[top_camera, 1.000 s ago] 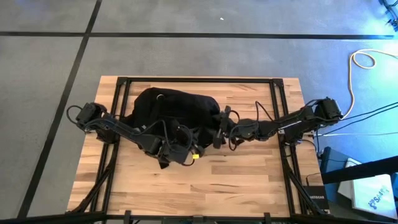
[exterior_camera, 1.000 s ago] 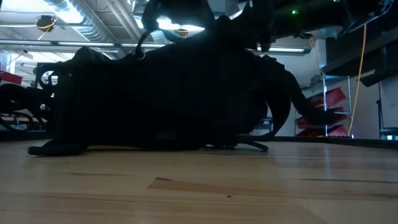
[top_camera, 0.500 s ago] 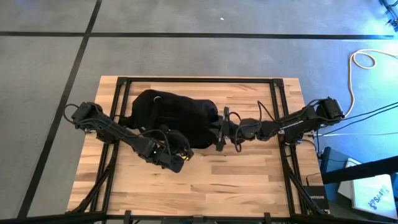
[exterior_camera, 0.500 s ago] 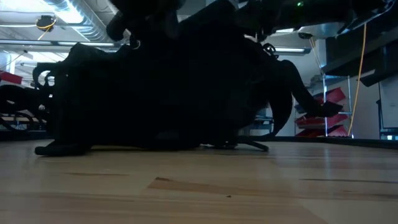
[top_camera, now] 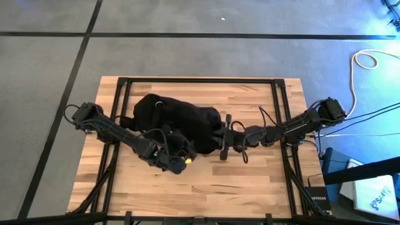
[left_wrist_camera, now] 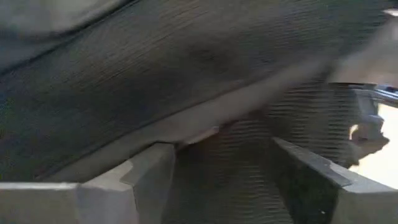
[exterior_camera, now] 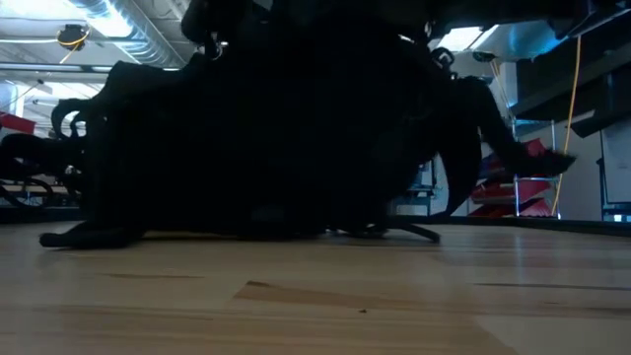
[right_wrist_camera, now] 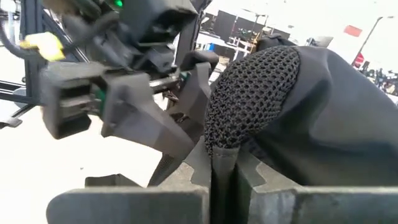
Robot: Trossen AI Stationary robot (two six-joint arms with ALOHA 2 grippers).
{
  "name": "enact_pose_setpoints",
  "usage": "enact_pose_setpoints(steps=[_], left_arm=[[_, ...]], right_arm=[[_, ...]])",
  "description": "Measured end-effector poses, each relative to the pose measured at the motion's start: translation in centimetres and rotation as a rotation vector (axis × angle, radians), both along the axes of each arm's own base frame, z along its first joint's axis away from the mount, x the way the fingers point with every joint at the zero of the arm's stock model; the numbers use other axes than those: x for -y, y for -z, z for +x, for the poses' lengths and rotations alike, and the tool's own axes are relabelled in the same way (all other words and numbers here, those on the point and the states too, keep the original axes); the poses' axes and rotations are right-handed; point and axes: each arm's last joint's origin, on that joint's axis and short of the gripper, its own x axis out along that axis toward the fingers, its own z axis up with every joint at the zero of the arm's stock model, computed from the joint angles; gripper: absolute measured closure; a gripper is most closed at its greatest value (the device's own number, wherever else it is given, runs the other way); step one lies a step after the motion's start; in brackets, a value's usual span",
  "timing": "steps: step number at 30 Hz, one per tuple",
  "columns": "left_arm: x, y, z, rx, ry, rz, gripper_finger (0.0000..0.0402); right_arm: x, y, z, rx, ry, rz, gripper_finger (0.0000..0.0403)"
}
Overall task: Unpack backpack
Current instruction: Close the black backpack
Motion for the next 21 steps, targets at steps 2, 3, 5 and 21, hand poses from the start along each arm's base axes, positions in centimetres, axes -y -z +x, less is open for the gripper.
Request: enact_pose_setpoints(steps=[2,3,5,21], left_arm=[[0.5,-0.4,0.2,-0.021,0.040,0.034,0.0162],[0.5,-0.5,0.3,-0.028,0.050,0.045,0.0162],[0.5,-0.6,0.3,-0.037,0.058,0.054,0.0163],[1.7,-1.3,0.3,0.015,0.078,0.071,0.0163]], right_arm=[[0.0,0.0,0.0,0.002,0.000,-0.005,0.0402],[0.0,-0.1,0.0,0.005,0.000,-0.005,0.0402],[0.0,-0.1,0.0,0.009,-0.001,-0.006,0.0402],[-0.3,-0.3,-0.1,0.021,-0.014,-0.028,0.0403]])
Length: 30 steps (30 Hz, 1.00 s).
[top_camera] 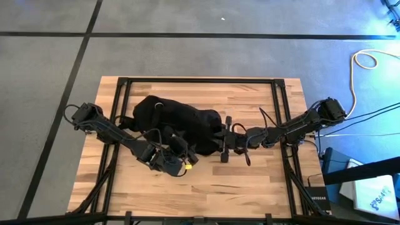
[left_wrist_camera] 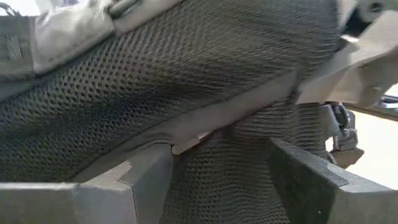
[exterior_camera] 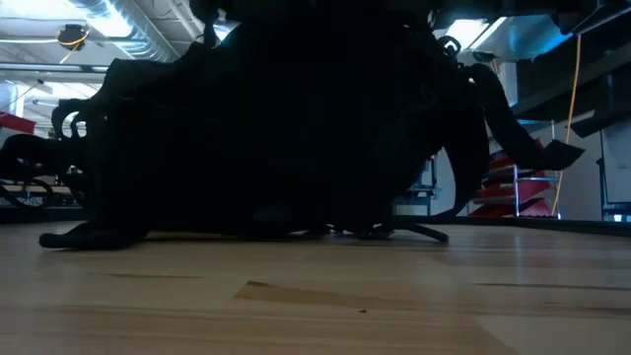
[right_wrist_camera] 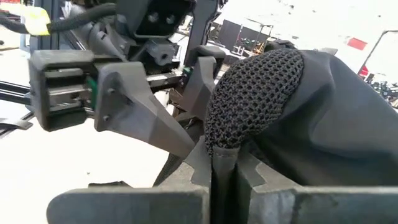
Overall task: Unpack backpack
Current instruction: Close the black backpack
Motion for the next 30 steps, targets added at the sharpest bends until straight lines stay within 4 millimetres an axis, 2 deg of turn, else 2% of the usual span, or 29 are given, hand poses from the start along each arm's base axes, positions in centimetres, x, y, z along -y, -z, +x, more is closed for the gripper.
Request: enact_pose_setpoints(steps=[17,20,27,30], left_arm=[[0.20,-0.23,-0.02,0.011,-0.006,0.012,0.0169],[0.16,-0.28,-0.11,0.014,-0.037,0.034,0.0209],[-0.08,-0.24,0.03,0.016,-0.029,0.017,0.0373],[-0.34,-0.28,0.14,0.034,-0.041,0.001,0.0393]], right_arm=[[0.08,0.03,0.01,-0.004,0.006,-0.001,0.0403],[0.09,0.02,0.01,-0.004,0.011,-0.001,0.0403],[0.08,0.05,0.01,-0.006,0.010,-0.002,0.0403],[0.08,0.06,0.01,-0.007,0.010,-0.002,0.0403]])
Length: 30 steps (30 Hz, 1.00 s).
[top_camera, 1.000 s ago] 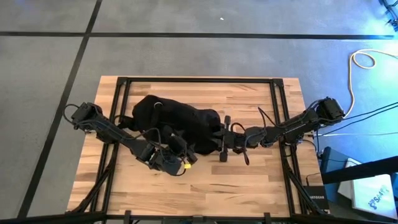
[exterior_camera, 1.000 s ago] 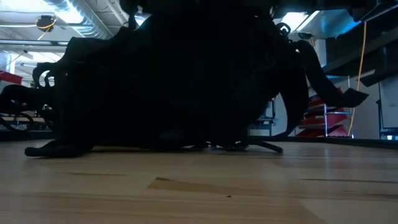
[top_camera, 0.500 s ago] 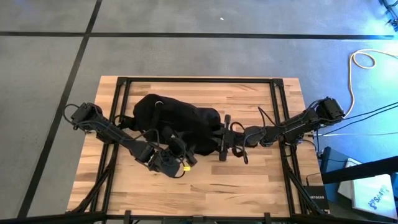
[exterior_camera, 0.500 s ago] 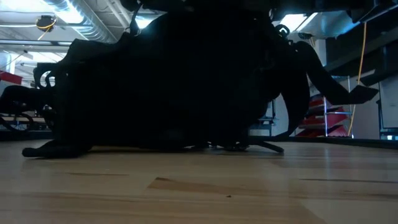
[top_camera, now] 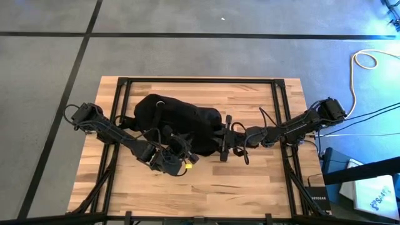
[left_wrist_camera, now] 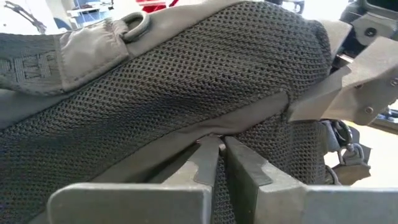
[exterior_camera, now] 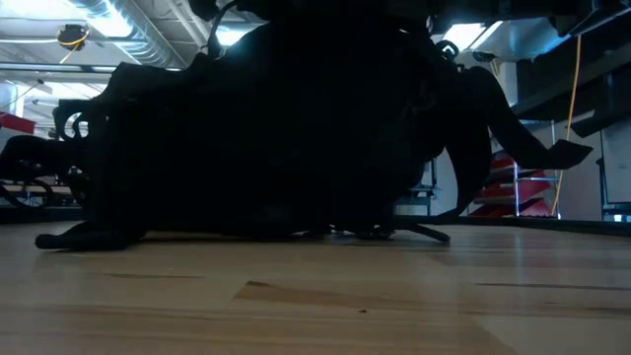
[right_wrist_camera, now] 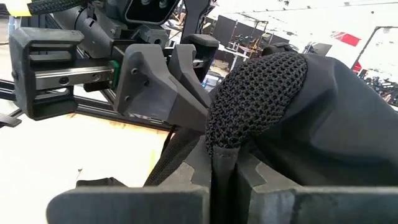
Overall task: Unpack backpack
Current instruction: Close the black backpack
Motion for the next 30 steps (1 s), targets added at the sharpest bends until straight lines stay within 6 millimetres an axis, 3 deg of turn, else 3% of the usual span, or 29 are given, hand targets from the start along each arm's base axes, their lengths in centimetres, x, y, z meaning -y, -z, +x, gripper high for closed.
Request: enact_pose_setpoints(steps=[11,20,30], left_arm=[[-0.4,0.0,0.2,0.015,0.006,-0.031,0.0400],[0.0,0.0,-0.3,-0.003,-0.060,0.044,0.0401],[-1.6,1.3,-0.9,-0.041,-0.144,0.045,0.0401]], right_arm=[[0.0,0.0,0.0,-0.001,0.011,-0.002,0.0403],[0.0,-0.1,0.0,0.009,0.021,-0.029,0.0403],[-1.2,-0.2,-0.4,0.010,0.044,-0.121,0.0403]])
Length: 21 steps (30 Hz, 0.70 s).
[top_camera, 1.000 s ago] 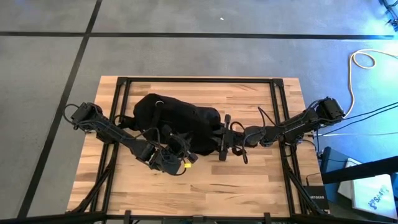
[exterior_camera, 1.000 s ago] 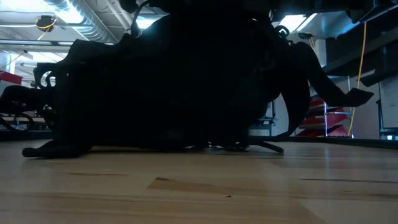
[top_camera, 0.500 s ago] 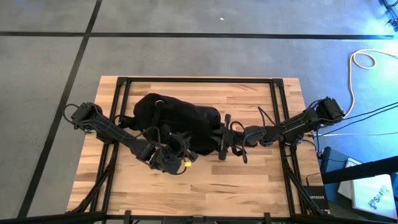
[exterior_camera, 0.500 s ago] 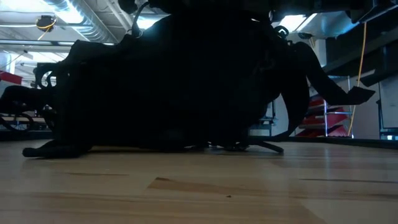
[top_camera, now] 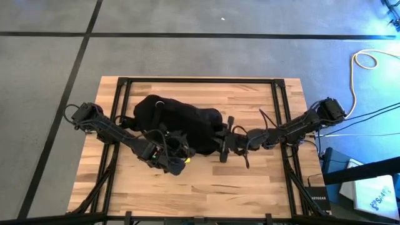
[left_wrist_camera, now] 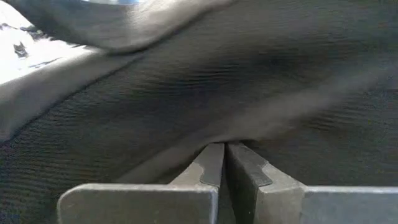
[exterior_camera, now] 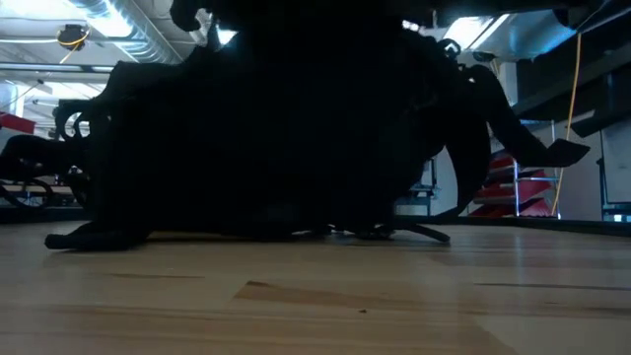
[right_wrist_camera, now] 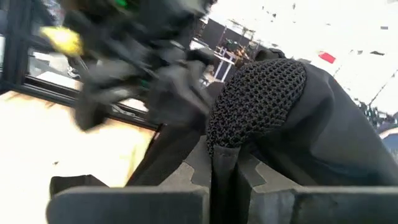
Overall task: Unpack backpack
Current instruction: Close the black backpack
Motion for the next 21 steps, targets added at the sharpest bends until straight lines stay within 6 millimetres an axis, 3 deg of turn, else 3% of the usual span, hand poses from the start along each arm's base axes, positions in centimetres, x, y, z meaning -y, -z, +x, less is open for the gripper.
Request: enact_pose_setpoints(steps=[8,13,21], left_arm=[[-0.38,-0.05,0.13,0.024,-0.012,-0.019,0.0400],[0.00,0.08,0.45,-0.017,0.103,-0.107,0.0400],[0.02,-0.19,0.36,0.024,0.125,-0.169,0.0390]], right_arm=[[-0.78,-0.18,-0.26,0.009,-0.006,-0.033,0.0403],[-0.74,-0.17,-0.25,0.010,-0.004,-0.026,0.0403],[-0.75,-0.13,-0.24,0.003,-0.005,-0.030,0.0403]])
